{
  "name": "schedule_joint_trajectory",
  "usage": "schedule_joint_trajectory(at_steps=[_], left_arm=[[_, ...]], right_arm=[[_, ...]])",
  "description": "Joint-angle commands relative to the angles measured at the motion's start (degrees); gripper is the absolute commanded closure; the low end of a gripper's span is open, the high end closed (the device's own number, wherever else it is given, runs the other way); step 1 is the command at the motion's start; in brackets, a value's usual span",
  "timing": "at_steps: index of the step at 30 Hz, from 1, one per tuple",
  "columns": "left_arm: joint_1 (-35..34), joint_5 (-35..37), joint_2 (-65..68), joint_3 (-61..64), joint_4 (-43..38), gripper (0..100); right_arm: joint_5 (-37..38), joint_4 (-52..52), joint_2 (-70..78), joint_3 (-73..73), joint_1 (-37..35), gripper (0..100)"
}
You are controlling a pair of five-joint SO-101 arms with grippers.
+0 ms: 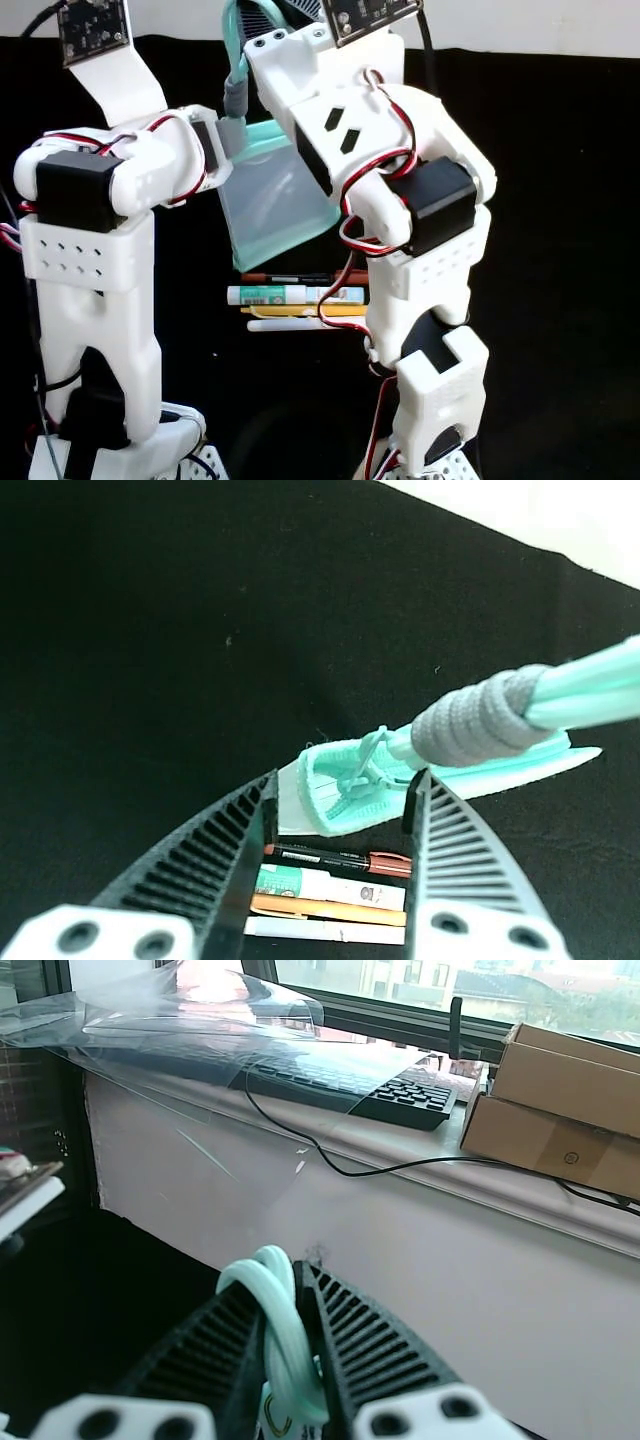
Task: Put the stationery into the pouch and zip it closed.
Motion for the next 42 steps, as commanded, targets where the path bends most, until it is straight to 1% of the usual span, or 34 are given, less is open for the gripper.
schedule_joint_trajectory(at_steps=[1,3,8,14,19,28,35,40,42], left_arm=[[0.48,0.09,-0.04,-0.66,0.70,78],[0.48,0.00,-0.40,-0.48,0.70,80],[0.22,-0.09,-3.91,-0.22,0.62,80],[-5.14,-0.09,-4.79,0.40,0.62,80],[-5.05,-0.09,-4.79,3.38,0.44,80],[-4.97,-0.09,-4.79,3.21,0.35,80],[-1.01,-0.09,-5.05,3.03,0.35,80],[-0.92,-0.18,-5.14,3.21,0.35,80],[-0.92,-1.67,-4.88,3.47,0.35,80]], right_arm=[[-0.70,-0.31,-0.13,-0.57,1.45,99.1],[-0.70,-0.75,-0.13,-0.57,1.98,99.1],[-0.70,-0.75,-0.13,-0.40,3.12,99.1],[-0.70,-0.75,-0.13,-0.40,3.12,99.1],[-0.70,-0.75,-0.13,-0.22,3.12,99.1],[-0.70,-0.75,-0.13,-0.13,3.12,99.1],[-0.70,-0.66,-0.13,-0.13,3.12,99.1],[-0.70,-0.57,-0.13,-0.04,3.12,99.1],[-0.70,-0.57,-0.13,-0.04,3.12,99.1]])
